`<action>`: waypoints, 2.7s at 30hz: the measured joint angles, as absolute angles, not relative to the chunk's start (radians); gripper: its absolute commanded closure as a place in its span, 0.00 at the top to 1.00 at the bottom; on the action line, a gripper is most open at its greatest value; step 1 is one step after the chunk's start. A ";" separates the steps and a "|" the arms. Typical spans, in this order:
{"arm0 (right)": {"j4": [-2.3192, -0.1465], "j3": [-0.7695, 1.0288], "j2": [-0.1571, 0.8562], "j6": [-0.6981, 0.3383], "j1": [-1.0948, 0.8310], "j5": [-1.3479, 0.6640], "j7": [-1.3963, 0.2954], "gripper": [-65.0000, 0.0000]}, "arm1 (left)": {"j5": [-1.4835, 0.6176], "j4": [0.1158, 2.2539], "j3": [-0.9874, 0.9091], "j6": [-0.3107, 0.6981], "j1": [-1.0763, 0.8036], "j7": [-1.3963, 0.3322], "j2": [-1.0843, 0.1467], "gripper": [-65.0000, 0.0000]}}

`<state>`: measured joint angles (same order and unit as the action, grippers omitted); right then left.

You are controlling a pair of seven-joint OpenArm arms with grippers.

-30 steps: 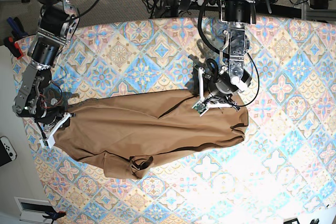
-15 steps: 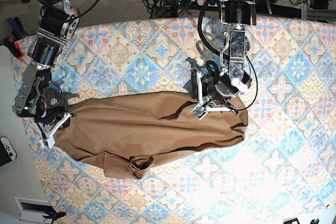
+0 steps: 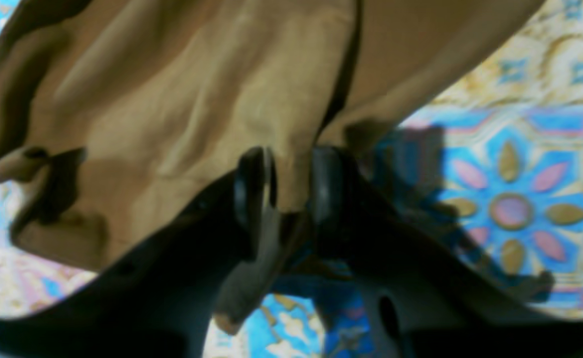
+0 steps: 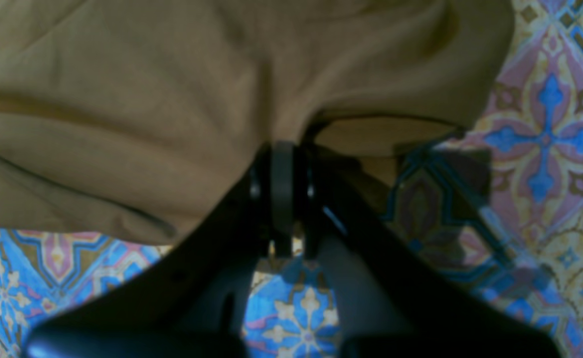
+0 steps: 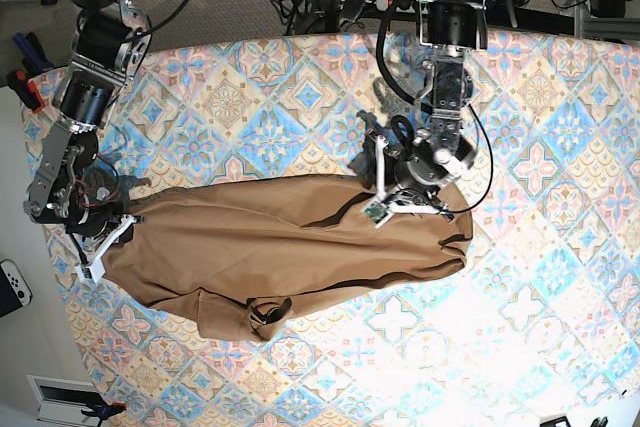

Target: Layout the t-shirt on the table in an organized manner, then fold the t-shirt properly

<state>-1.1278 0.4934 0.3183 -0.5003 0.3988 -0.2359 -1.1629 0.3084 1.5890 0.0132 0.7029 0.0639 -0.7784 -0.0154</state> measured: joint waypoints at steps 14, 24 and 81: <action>-1.129 0.493 0.318 -0.500 0.399 -0.236 -1.163 0.00 | 0.405 1.597 0.085 0.704 0.060 -0.770 -0.014 0.25; -1.128 0.493 0.318 -0.500 0.399 -0.236 -1.163 0.00 | 0.405 1.647 0.080 0.704 0.065 -0.770 -0.017 0.25; -1.383 0.635 0.314 -0.504 0.266 -0.253 -1.294 0.00 | 0.378 2.100 -0.004 0.706 -0.585 -0.903 -0.248 0.00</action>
